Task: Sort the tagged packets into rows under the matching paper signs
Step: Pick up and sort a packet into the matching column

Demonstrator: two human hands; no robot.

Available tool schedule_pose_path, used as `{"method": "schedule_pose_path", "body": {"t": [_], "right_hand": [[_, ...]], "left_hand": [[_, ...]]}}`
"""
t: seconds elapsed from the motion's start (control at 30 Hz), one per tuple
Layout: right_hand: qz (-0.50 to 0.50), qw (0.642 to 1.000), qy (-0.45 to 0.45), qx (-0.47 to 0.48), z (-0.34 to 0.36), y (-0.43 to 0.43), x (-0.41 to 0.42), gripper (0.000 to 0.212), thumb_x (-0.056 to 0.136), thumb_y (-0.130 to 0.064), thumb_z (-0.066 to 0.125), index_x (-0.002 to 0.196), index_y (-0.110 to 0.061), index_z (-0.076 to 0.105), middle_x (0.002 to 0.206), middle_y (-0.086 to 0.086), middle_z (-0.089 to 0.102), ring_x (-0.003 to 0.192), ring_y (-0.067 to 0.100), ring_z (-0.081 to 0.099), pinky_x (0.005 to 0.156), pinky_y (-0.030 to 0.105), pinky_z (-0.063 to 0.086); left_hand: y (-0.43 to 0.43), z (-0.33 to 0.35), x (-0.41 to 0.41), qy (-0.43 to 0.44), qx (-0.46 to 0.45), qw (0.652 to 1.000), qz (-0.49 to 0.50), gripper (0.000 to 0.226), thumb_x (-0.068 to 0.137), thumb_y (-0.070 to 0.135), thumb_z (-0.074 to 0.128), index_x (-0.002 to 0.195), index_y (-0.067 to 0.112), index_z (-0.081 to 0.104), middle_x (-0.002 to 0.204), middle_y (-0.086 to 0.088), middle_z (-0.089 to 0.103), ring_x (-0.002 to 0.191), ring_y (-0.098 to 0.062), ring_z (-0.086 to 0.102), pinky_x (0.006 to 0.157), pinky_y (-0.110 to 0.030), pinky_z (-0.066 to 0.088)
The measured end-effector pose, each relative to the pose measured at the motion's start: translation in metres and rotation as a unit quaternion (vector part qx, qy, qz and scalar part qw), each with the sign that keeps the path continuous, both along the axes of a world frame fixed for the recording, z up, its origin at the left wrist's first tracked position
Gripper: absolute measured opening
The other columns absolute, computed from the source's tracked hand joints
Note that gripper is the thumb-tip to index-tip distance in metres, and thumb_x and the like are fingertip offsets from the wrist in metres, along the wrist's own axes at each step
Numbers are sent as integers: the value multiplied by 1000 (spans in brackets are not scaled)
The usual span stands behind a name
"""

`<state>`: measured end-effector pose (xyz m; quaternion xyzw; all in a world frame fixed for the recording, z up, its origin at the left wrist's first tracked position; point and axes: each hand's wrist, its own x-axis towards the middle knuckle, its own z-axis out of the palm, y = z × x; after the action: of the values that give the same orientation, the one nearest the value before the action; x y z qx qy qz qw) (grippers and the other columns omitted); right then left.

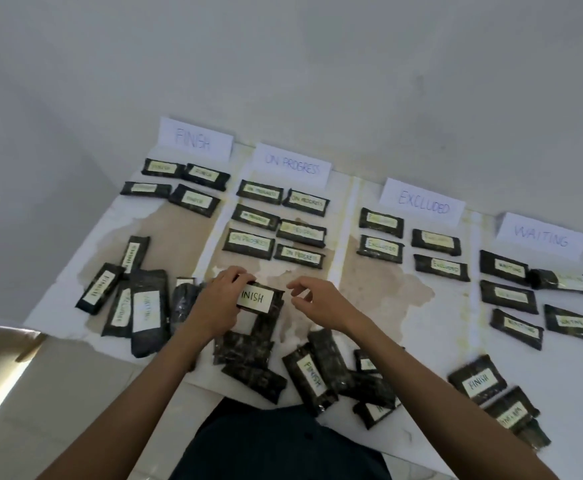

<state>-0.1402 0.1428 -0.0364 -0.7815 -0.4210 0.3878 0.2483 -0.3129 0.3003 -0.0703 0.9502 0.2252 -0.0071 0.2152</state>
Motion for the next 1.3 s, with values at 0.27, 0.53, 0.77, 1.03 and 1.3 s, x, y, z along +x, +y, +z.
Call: {"method": "schedule_pose_path", "body": {"t": [0.27,0.53,0.77,1.03,1.3], "right_hand": [[12,1000,-13,-6,-16,83,-41,29,93,-22,53,121,-20,57,115,0,61,84,10,56,77,24,45],[5,999,-21,-39,-38,122,-64,31,92,-19,54,123,-15,57,122,7,57,107,19,54,87,24,40],[-2,999,-8,-45,-56,143,-66,31,91,-19,54,121,-15,58,121,7,56,110,21,54,96,32,45],[-13,999,-1,-44,-66,159,-71,34,88,-13,57,122,-13,58,121,8,55,109,21,53,92,26,40],[-47,984,-51,-163,-66,151,-81,55,78,-41,69,121,-11,51,111,7,54,98,24,55,73,28,43]], "left_hand": [[97,-9,-40,23,12,998,60,61,66,4,72,122,12,51,121,-9,49,109,-30,49,86,-44,48],[181,-30,-22,55,56,993,84,53,73,8,69,122,16,52,120,-11,51,110,-34,44,89,-44,39],[231,-50,1,66,29,995,75,56,70,-1,67,123,13,53,123,-15,50,112,-36,44,92,-46,41],[247,-63,-3,75,17,996,51,61,69,-2,69,125,13,53,121,-14,50,110,-34,46,90,-45,42],[233,-55,-8,58,21,996,59,68,71,-3,66,133,14,46,136,-17,42,125,-36,36,101,-48,34]]}}
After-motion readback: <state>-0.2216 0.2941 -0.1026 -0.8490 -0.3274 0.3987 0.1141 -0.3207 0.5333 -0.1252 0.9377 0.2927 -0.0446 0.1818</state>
